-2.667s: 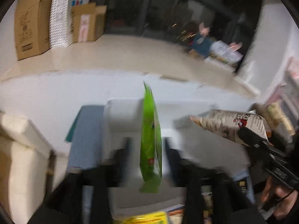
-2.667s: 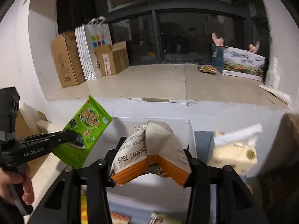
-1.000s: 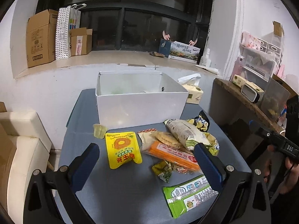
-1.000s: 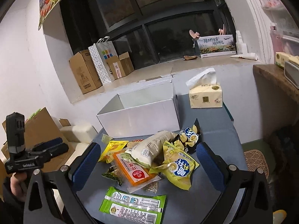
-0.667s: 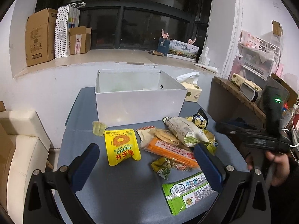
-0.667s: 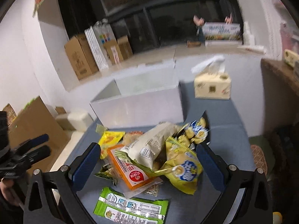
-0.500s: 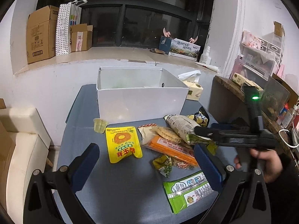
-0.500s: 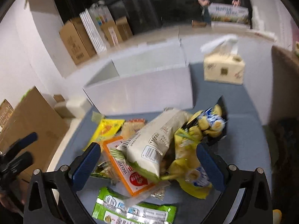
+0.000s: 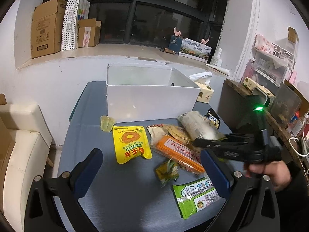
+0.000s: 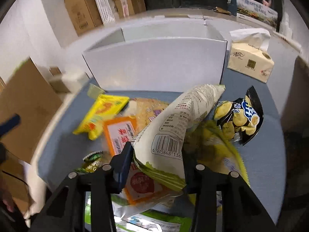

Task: Organize snacks
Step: 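Grasp the white-green chip bag with the right gripper, then carry the chip bag to the box while left grasps a yellow cartoon bag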

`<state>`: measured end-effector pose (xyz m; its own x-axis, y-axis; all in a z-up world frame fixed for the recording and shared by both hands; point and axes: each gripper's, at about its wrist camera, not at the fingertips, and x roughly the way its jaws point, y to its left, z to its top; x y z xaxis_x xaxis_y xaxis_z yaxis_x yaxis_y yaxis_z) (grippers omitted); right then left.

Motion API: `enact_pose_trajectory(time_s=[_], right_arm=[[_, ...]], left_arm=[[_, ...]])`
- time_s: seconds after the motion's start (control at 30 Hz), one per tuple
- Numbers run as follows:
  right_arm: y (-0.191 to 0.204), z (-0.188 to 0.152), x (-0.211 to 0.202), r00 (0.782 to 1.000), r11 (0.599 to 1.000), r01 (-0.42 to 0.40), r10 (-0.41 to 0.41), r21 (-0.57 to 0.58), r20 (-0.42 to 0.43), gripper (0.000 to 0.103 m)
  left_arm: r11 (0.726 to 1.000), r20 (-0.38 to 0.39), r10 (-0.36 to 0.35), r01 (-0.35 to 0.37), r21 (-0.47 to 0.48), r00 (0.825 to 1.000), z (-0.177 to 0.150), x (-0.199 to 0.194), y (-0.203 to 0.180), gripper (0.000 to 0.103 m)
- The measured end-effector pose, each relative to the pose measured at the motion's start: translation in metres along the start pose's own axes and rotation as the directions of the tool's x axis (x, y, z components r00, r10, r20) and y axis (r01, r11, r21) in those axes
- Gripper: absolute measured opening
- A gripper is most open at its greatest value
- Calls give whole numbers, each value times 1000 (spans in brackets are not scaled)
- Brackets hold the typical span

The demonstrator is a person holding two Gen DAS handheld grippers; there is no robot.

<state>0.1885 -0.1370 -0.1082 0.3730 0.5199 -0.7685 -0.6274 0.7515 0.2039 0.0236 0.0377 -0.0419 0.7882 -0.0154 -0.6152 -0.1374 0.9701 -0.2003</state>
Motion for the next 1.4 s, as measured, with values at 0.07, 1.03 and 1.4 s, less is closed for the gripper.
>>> enact_pose_trajectory(time_s=[0.07,1.03,1.4], right_arm=[[-3,0,-20,999,1000,-22,22,8,46,45],[-51,-49,-135,950,984,-152,119,96,290,45],[-52,-50,-133,949,983,-159,126,96,288,45]], left_arm=[[1000,1,-2,2,-13,1000,0,0,3,103],[878,-386,-42,219,426,921,39,212,-95,103],[874,-394,-118,284,395,911,42,216,-88,31]])
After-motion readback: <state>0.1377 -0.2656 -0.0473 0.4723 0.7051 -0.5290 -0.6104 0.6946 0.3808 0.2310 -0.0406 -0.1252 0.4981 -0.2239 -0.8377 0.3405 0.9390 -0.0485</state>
